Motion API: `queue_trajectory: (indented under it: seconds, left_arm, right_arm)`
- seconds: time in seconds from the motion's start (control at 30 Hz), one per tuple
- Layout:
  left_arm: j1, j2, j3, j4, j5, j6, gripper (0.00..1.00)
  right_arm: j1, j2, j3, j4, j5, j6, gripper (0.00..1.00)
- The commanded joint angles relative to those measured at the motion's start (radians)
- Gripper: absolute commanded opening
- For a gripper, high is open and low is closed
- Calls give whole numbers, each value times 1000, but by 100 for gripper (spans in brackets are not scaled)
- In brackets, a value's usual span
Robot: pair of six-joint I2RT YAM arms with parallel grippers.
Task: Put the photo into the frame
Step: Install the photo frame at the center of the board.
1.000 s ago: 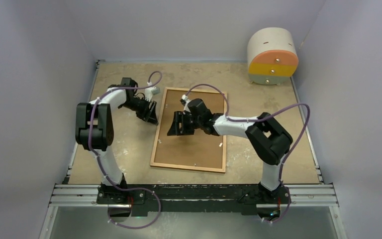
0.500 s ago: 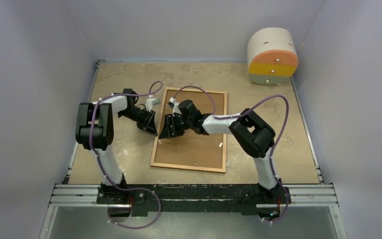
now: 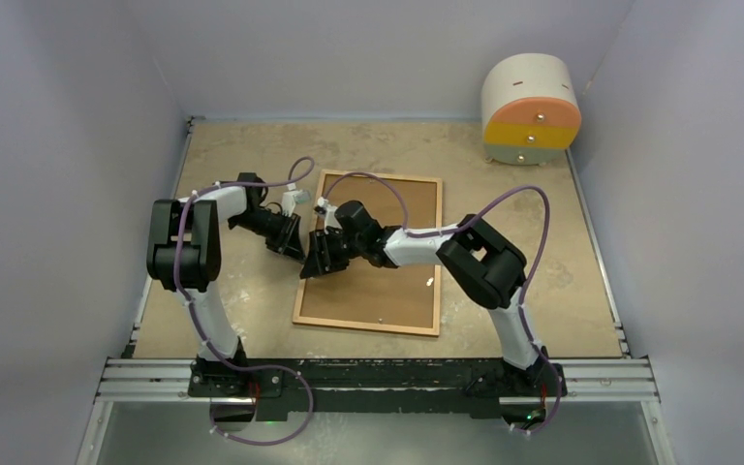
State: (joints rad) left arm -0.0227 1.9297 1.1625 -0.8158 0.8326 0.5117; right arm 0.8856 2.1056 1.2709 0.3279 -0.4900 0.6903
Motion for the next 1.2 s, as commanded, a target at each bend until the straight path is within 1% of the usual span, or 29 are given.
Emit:
queue_trajectory:
  seconds: [0.0, 0.27, 0.73, 0.83, 0.9, 1.03, 1.17]
  left_arm:
    - [-13, 35, -35, 96, -70, 25, 12]
    - [-13, 39, -39, 109, -75, 21, 10]
    - [-14, 43, -36, 115, -72, 15, 8]
    - [-14, 45, -37, 118, -75, 14, 7]
    - [-14, 45, -35, 117, -76, 12, 7]
    - [-14, 39, -32, 114, -80, 14, 6]
    - [-15, 38, -24, 107, -80, 16, 5]
  right_arm:
    - [11, 21, 33, -7, -6, -26, 50]
    - [14, 37, 36, -6, -27, -24, 47]
    - [15, 73, 72, -17, -108, -35, 43]
    - [15, 77, 78, -30, -114, -46, 42]
    - [14, 67, 86, -86, -111, -65, 42]
    - [-16, 11, 79, -122, -14, -100, 43]
    - [-23, -10, 80, -159, 69, -124, 43]
